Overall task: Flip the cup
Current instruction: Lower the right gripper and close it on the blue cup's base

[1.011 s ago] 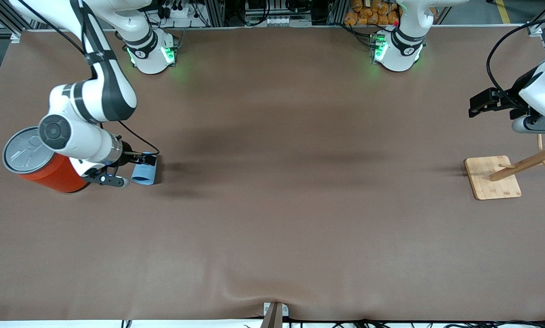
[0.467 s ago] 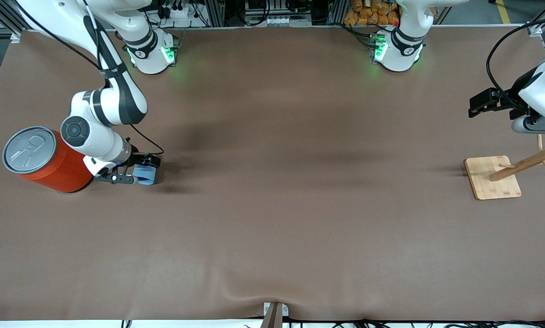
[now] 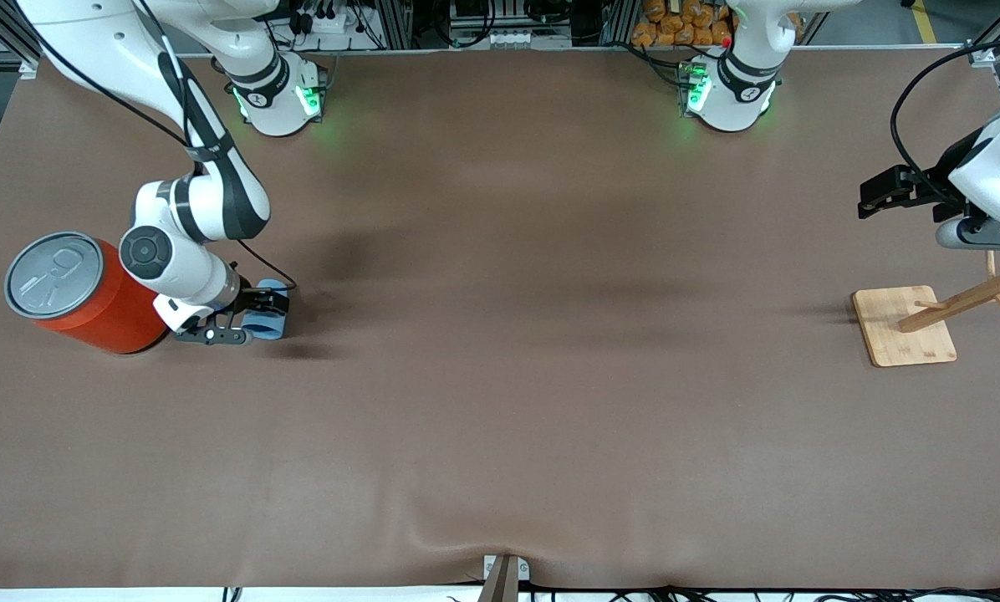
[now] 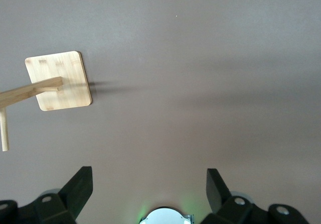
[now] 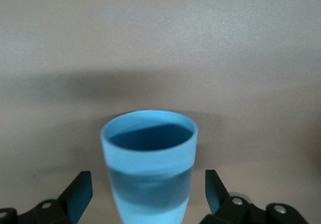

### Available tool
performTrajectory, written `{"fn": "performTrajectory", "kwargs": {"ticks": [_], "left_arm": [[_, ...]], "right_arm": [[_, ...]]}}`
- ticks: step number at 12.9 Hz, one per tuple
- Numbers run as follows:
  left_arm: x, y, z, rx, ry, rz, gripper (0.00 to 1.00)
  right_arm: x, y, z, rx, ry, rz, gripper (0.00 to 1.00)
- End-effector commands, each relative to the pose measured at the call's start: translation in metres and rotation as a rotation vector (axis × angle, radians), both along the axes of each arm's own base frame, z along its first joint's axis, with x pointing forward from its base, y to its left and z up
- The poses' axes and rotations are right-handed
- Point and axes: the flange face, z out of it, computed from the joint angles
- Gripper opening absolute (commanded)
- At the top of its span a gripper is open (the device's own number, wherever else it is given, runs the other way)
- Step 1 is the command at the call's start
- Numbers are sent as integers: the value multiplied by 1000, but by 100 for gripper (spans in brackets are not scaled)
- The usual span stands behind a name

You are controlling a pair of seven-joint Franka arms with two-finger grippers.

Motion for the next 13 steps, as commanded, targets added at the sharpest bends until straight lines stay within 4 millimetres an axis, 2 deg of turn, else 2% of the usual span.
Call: {"fn": "performTrajectory", "kwargs": {"ticks": [1,3,4,5,6,7,9,13], "left_arm": [[2,3,3,-4,-9,15,100],[3,2,1,-4,-8,14,100],[3,2,1,-4,-8,14,100],[3,0,1,-5,-6,11,100],[3,1,1,-5,-8,12,100],[3,1,1,-3,-6,12,100],[3,-1,1,-3,-6,8,100],[3,-1,1,-3,-6,7,100]], "right_arm": [[-1,-5,-17,-13,-19,28,100],[-1,-4,-24,-11,-25,30,100],[-1,-3,-26,-9,-22,32,72],[-2,-3,-26,-10,-15,38,24],[-2,-1,-23,-10,-9,47,0],[-1,0,-17,-12,14,69,0],[10,2,16,-13,87,99,0],[29,51,78,46,160,154,0]]}}
